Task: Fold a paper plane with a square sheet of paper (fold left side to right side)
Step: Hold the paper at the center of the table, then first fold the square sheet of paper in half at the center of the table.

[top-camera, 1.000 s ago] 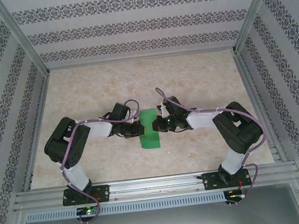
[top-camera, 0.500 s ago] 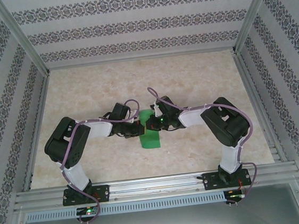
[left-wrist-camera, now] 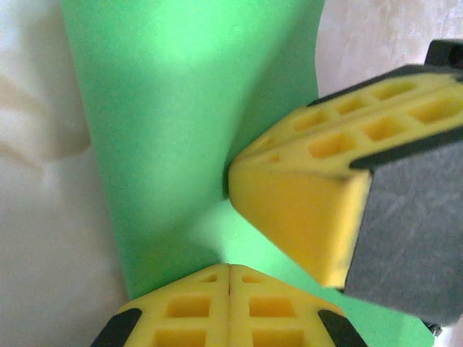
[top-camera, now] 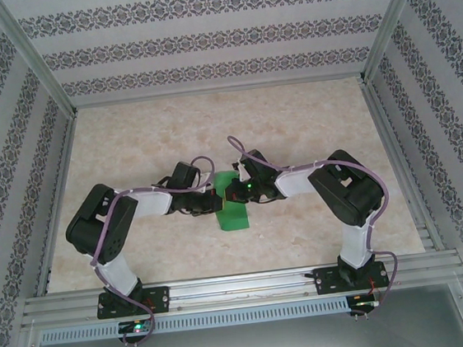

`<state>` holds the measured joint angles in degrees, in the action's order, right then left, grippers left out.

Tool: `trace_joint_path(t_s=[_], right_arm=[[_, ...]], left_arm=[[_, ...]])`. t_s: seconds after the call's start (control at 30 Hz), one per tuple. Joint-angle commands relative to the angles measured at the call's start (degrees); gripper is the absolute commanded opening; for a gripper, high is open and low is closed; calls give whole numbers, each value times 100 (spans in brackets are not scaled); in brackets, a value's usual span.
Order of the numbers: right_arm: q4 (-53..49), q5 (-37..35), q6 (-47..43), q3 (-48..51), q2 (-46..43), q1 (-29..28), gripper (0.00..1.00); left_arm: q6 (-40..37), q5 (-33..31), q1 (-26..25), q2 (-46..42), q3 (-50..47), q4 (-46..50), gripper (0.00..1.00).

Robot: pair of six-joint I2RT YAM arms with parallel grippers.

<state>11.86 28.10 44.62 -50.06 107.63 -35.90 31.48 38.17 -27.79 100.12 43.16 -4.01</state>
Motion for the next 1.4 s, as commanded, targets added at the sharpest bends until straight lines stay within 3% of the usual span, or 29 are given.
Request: trace_joint_path(t_s=[0.0,0.27,0.57,0.9,1.37], right_arm=[[-394,-454,4,242,258,68,0],[-413,-412,-51,278,234,99,0],[-369,-314,-80,295,186,66,0],[-353,-322,-85,304,205,41,0],[-378,-296,-90,287,353,35,0]], left_arm=[[-16,-223,-65,-176,-458,494,0],[112,-174,-75,-735,-906,557,0],[299,-65,55,-1027,-327,619,0],[347,205,-18,-454,77,292,0],[351,241,-206,-141,-197,203,0]])
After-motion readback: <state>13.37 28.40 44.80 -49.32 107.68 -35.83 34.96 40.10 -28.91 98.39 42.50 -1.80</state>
